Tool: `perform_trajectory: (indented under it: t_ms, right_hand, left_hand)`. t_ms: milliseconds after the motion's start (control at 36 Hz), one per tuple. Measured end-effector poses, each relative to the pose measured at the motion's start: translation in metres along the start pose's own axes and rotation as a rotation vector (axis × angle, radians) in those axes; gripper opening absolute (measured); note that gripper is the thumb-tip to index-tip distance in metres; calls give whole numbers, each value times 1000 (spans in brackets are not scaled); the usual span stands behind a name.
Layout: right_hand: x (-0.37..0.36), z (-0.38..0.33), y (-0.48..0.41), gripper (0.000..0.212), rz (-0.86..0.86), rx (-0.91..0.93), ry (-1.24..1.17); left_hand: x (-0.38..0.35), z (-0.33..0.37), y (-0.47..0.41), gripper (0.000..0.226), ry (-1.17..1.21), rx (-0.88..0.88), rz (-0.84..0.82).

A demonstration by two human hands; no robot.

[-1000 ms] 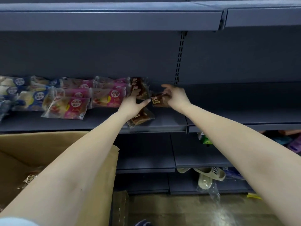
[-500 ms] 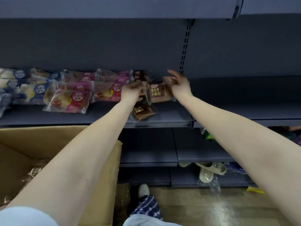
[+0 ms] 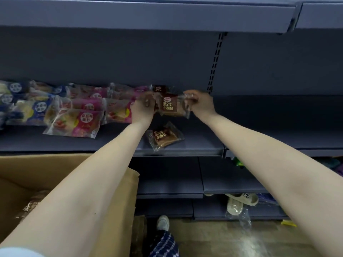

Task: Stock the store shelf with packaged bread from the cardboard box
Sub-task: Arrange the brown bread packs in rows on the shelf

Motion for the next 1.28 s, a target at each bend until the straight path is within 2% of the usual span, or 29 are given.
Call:
perform_trajectory:
  t_ms: [56, 111, 167, 250, 444, 528, 667, 778, 944, 1278]
  right_hand:
    - [-4, 1, -6, 28, 62, 3, 56]
    - [-12, 4, -11, 32, 72, -31, 82]
    - [-22, 6, -15, 34, 57, -63, 113]
    - [-40, 12, -18, 34, 12, -90, 136]
    - [-61, 26, -25, 33, 43, -147, 175]
    - [-68, 27, -22, 42, 57, -118, 181]
    - [-80, 20, -12, 56, -70, 62, 281]
    - [-92, 27, -11, 64, -167, 43, 290]
    - [-93, 27, -14, 60, -92, -3, 323]
    - [-92, 23, -12, 65, -57, -70, 403]
  left_hand:
    - [0, -6, 2, 31, -49, -102, 19]
    - [-1, -19, 3, 44, -198, -174, 6]
    - [-3, -37, 1, 59, -379, -149, -41]
    - [-1, -61, -1, 68, -481, -57, -104]
    - [-2, -85, -6, 66, -498, -4, -155]
    - [-6, -90, -4, 66, -513, -27, -133]
    - [-8, -96, 0, 66, -515, -57, -83]
    - [-9, -98, 1, 64, -509, -55, -71]
    - [-9, -97, 1, 65, -513, -59, -75]
    - [-7, -96, 2, 63, -489, -68, -81]
Point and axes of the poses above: each hand's wrist, its own y-axis away from the middle knuckle, its own x-axis out of the back of the hand, z = x × y, the point moved 6 cm from there along -y, towards the middle knuckle, and after that the axes turned 4 degrees about -z, right-handed, at the moved point
